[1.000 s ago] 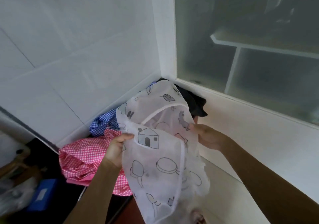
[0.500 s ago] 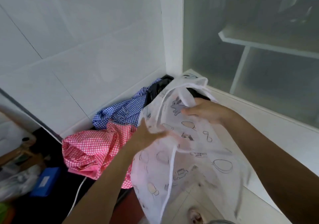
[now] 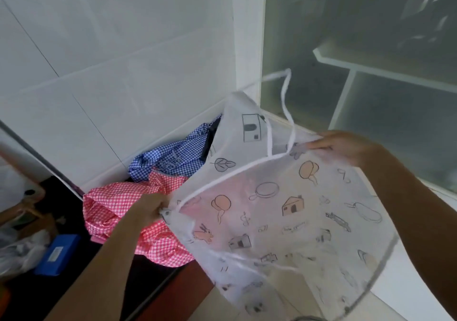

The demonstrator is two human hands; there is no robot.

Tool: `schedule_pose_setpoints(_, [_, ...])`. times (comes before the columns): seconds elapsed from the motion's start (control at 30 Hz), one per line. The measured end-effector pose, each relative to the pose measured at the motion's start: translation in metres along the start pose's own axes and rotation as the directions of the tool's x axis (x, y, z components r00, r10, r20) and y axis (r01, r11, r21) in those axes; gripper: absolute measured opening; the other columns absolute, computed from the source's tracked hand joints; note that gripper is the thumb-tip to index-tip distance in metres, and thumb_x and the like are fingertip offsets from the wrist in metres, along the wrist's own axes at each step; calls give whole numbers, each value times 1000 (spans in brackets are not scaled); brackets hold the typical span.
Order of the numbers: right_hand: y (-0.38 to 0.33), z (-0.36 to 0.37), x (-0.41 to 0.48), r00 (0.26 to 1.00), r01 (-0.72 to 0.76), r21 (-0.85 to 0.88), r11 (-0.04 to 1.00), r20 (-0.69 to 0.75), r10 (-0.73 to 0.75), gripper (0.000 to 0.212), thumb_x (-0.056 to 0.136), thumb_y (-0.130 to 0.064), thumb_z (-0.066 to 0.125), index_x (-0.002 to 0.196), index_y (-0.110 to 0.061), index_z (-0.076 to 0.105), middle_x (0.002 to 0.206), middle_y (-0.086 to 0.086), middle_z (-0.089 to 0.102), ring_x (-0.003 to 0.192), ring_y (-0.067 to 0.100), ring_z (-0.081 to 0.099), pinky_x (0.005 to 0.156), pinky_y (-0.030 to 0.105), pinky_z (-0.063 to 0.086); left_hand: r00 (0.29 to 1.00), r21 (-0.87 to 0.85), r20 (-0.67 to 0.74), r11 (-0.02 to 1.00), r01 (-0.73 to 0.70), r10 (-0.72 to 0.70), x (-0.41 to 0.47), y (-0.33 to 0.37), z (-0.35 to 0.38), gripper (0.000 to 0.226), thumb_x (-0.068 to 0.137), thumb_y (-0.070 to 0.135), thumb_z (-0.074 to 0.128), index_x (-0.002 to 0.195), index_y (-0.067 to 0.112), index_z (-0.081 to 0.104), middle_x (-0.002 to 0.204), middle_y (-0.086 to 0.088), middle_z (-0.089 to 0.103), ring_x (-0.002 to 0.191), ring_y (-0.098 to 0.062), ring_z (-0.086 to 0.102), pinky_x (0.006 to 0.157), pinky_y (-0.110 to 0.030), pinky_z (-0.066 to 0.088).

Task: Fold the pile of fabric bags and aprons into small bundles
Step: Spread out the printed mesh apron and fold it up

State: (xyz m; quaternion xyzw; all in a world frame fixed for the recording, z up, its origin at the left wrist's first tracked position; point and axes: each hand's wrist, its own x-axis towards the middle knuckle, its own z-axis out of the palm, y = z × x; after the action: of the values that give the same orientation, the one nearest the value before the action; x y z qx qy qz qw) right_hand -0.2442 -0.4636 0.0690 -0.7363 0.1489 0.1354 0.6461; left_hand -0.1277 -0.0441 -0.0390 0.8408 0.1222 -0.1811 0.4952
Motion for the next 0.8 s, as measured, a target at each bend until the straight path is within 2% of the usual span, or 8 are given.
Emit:
schedule_pose_setpoints(0.1, [-1, 20, 0, 999, -45, -14, 999, 10, 45, 21, 92, -23, 59, 98, -9, 73, 77, 3, 71, 61, 10, 67, 50, 18, 49, 911, 79, -196, 932, -354, 363, -14, 20, 9, 18, 70, 0, 76, 80, 0, 62, 69, -8, 59, 59, -25, 58, 50, -25, 44])
schedule_pose_setpoints(0.2, [-9, 48, 5, 1000, 4, -161, 987, 24, 0, 28, 93, -38, 53, 93, -20, 74, 88, -6, 75, 75, 2, 68, 55, 13, 49, 845, 86, -17, 843, -531, 534, -51, 49, 40, 67, 81, 32, 74, 136, 16, 41, 125, 6, 46, 99, -9, 55, 77, -19, 47])
schedule_pose_setpoints(0.3, [-24, 71, 8, 995, 48, -259, 965, 94, -24, 31, 94, -42, 51, 105, -22, 72, 99, -4, 74, 88, 5, 69, 68, 15, 53, 686, 373, 166, 599, -708, 708, -58, 60, 71, 103, 68, 44, 81, 148, 28, 18, 145, 3, 28, 128, -14, 40, 105, -29, 37])
schedule_pose_setpoints(0.4, [-37, 83, 6, 988, 71, -263, 962, 150, -32, 21, 94, -34, 56, 107, -25, 70, 98, -9, 74, 88, 2, 69, 67, 13, 52, 733, 581, 114, 553, -597, 671, -41, 59, 85, 109, 76, 38, 76, 151, 21, -1, 157, -5, 10, 145, -26, 14, 118, -41, 16])
schedule_pose_setpoints(0.5, [-39, 80, 8, 982, 104, -262, 959, 182, -57, 25, 94, -33, 56, 116, -30, 66, 111, -15, 69, 97, -3, 64, 73, 11, 48, 724, 505, 89, 596, -625, 684, -40, 55, 89, 98, 80, 21, 71, 152, 20, 5, 157, -6, 5, 142, -31, 23, 112, -41, 30])
schedule_pose_setpoints(0.67, [-40, 79, 18, 977, 118, -165, 979, 195, -85, 29, 93, -32, 58, 121, -31, 62, 112, -15, 69, 109, 5, 62, 100, 26, 44, 443, 343, -209, 489, -802, 872, -45, 74, 81, 56, 78, -6, 62, 130, 10, 51, 133, -19, 38, 116, -14, 40, 94, 0, 33])
schedule_pose_setpoints(0.73, [-45, 87, 24, 972, 153, -180, 972, 205, -115, 26, 93, -30, 58, 117, -38, 62, 108, -25, 68, 109, -2, 58, 96, 19, 43, 485, 327, -240, 540, -775, 841, -39, 91, 74, 22, 89, -1, 54, 108, 8, 61, 104, -16, 57, 83, -16, 52, 71, -11, 46])
schedule_pose_setpoints(0.8, [-52, 91, 26, 963, 196, -200, 960, 226, -149, 24, 92, -31, 59, 113, -41, 63, 108, -25, 67, 106, -3, 59, 89, 15, 44, 644, 239, -238, 687, -686, 727, -30, 108, 59, 15, 97, 7, 46, 97, 6, 61, 86, -15, 64, 74, -29, 61, 63, -35, 51])
